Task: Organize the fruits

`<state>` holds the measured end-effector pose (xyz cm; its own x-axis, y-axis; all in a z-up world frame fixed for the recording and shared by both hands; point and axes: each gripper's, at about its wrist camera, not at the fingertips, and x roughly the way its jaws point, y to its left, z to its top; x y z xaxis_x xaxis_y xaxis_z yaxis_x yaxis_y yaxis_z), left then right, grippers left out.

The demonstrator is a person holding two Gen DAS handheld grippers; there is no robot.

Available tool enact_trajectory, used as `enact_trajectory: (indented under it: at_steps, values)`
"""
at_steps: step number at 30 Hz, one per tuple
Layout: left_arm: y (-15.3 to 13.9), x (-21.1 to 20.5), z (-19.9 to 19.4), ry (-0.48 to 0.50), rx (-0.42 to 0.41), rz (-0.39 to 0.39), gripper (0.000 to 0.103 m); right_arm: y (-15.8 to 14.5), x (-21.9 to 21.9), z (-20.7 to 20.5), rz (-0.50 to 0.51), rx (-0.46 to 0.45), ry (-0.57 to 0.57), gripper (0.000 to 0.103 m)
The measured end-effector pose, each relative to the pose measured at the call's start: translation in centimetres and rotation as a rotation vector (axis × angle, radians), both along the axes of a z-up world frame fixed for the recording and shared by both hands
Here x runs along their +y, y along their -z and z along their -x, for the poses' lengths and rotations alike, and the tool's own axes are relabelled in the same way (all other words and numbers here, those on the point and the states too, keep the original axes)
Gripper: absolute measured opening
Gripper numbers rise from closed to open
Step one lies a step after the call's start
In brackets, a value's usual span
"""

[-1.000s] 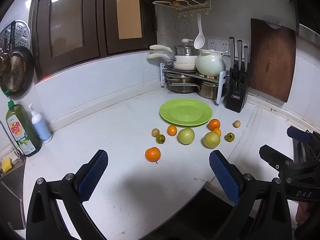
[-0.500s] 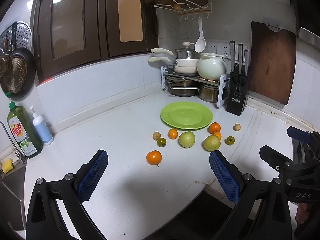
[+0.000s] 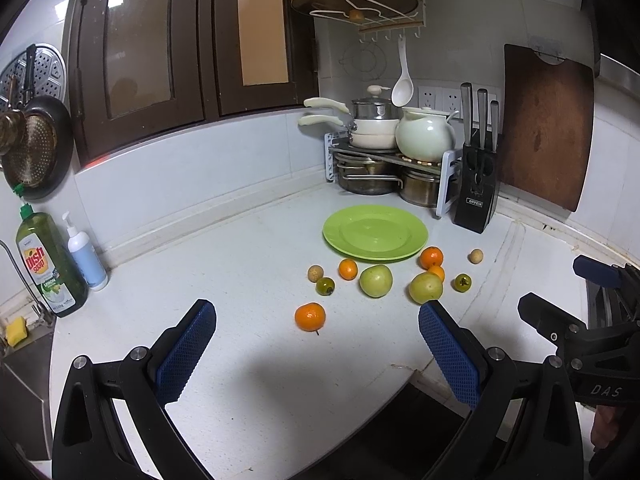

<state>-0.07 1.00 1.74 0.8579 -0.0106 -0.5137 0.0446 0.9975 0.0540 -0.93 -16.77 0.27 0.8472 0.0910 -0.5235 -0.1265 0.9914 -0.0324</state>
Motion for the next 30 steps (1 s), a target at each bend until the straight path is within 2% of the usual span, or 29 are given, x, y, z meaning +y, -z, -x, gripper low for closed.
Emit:
enact_trajectory:
  at_steps: [30]
  values:
    - [0.13,-0.27,-0.01,-0.003,0.0,0.002,0.103,0.31,0.2,-0.35,-0.003,0.017,-0.009,0.102]
